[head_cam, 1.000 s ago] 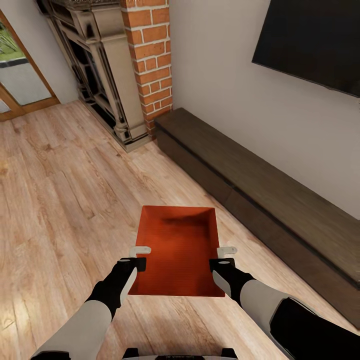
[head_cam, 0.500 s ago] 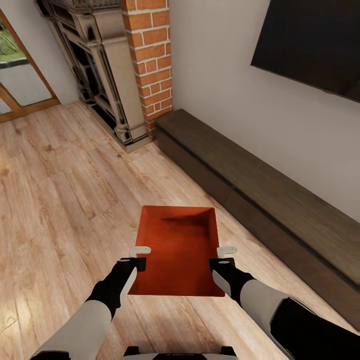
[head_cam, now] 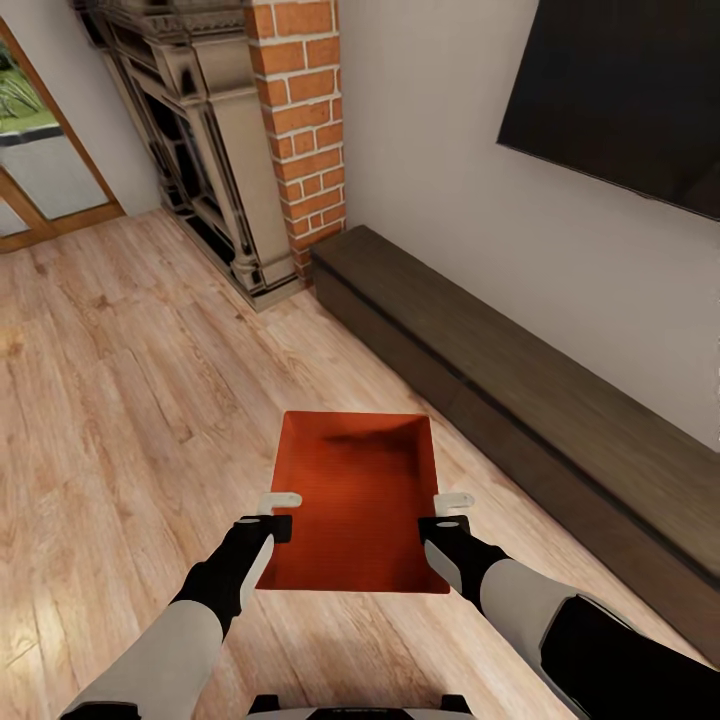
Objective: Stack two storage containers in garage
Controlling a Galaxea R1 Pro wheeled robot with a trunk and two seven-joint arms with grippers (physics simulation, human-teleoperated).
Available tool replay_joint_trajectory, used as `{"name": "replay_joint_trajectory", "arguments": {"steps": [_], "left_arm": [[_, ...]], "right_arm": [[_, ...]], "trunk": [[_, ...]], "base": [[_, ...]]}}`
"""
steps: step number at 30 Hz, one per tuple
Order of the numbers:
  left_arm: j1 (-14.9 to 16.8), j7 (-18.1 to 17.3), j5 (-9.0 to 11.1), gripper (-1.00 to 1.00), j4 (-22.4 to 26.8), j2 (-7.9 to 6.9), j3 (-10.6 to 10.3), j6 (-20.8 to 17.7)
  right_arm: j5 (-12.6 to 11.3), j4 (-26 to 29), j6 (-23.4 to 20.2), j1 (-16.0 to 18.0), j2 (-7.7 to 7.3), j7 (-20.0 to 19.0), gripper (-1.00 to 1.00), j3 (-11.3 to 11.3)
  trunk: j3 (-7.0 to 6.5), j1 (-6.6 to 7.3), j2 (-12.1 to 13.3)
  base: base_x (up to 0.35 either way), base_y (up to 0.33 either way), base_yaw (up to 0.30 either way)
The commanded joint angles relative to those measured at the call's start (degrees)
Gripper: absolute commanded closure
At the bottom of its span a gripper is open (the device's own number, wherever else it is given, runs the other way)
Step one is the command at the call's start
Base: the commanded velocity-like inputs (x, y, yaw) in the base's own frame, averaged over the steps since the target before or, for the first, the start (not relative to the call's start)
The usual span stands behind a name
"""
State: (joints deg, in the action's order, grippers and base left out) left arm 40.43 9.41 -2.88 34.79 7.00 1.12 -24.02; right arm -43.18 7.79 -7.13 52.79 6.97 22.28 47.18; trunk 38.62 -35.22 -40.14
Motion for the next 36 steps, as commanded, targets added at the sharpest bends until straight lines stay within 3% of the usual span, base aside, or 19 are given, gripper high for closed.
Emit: {"name": "replay_joint_trajectory", "arguments": {"steps": [1, 36], "left_arm": [[0.0, -0.1, 0.4, 1.00, -0.1, 0.65, 0.4, -0.3], [0.0, -0.1, 0.4, 1.00, -0.1, 0.65, 0.4, -0.3]], "right_arm": [[1.1, 1.1, 2.7, 0.0, 0.24, 0.1, 1.00, 2.7], [1.1, 1.1, 2.7, 0.0, 0.28, 0.1, 1.00, 2.6]], "trunk": [[-0.23, 0.21, 0.4], [-9.56, 7.90, 14.4]], "base": [[0.000, 0.000, 0.000], [0.000, 0.000, 0.000]]}}
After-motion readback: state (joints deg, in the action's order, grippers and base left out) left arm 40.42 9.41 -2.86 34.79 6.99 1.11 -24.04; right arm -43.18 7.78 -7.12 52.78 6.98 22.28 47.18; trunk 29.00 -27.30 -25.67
